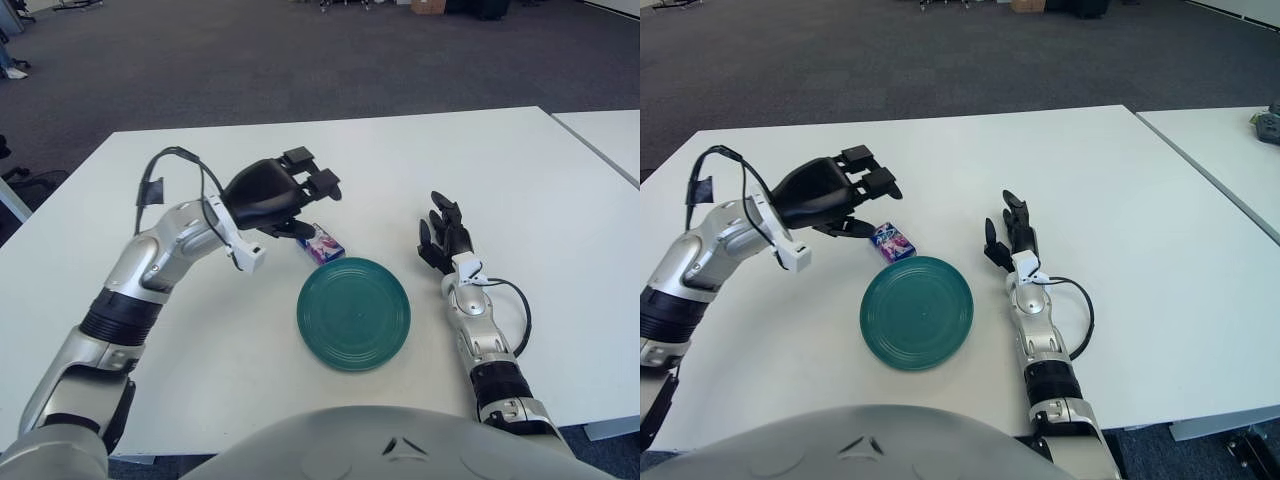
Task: Put the gum into the plate.
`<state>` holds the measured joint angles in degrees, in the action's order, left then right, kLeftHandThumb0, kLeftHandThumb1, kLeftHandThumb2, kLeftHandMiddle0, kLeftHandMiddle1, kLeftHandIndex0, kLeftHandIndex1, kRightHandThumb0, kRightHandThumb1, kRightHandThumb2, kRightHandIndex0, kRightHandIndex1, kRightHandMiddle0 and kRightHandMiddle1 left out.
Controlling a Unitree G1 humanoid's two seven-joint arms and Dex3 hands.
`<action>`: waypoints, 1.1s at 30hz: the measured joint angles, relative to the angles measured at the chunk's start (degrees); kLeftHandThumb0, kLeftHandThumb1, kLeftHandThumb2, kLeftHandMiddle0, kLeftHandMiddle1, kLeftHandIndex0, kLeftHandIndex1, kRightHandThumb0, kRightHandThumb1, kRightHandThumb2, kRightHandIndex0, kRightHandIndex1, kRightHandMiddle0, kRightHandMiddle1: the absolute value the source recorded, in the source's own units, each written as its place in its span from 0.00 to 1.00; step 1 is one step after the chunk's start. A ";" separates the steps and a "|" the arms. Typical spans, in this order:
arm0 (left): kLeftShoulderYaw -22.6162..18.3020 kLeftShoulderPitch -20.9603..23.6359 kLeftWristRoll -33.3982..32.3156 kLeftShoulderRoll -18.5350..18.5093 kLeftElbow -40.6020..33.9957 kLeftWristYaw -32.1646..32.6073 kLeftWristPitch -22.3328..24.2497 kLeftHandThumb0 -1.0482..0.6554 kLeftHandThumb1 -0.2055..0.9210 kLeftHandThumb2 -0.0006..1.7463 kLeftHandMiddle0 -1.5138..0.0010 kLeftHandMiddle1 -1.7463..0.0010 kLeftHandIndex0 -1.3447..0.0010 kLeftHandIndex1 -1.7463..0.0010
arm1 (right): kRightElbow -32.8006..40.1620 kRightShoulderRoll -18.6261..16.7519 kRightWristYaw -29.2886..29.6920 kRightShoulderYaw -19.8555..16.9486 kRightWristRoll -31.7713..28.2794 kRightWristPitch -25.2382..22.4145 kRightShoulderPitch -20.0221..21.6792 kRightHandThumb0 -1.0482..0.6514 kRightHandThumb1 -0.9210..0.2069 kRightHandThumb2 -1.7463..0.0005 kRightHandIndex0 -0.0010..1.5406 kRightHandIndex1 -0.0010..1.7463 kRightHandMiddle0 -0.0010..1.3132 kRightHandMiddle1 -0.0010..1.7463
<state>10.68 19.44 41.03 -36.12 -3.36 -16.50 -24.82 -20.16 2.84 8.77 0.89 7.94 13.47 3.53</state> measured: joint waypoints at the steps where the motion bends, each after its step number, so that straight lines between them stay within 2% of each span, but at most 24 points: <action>1: -0.02 0.10 -0.12 -0.44 0.58 -0.22 0.02 0.00 1.00 0.14 0.92 0.97 1.00 0.66 | 0.21 -0.04 0.03 0.06 0.04 -0.32 -0.08 0.25 0.00 0.58 0.12 0.00 0.00 0.22; 10: 0.51 2.11 -1.37 -3.68 8.43 -1.89 -1.52 0.00 1.00 0.16 0.98 1.00 1.00 0.76 | 0.69 -0.10 0.37 0.46 0.31 -1.16 -0.08 0.24 0.00 0.58 0.12 0.00 0.00 0.24; 19: 3.53 5.16 0.54 -6.86 15.62 -1.88 -6.80 0.00 1.00 0.11 1.00 1.00 1.00 0.83 | -0.66 0.00 0.36 0.38 0.22 0.82 0.05 0.24 0.00 0.58 0.13 0.00 0.00 0.24; 26: 6.41 6.93 1.97 -7.09 18.48 -2.20 -9.40 0.00 1.00 0.08 1.00 1.00 1.00 0.87 | -1.53 0.04 0.28 0.17 -0.05 1.93 0.27 0.25 0.00 0.58 0.13 0.00 0.00 0.23; 33: 9.30 9.59 3.21 -6.47 23.26 -2.18 -10.46 0.00 1.00 0.07 1.00 1.00 1.00 0.84 | -1.45 0.31 -0.32 -0.02 -0.12 2.26 0.08 0.25 0.00 0.58 0.13 0.00 0.00 0.21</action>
<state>19.97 29.03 44.24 -42.59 19.90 -18.69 -35.28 -21.61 3.14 8.45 0.88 7.82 15.73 3.60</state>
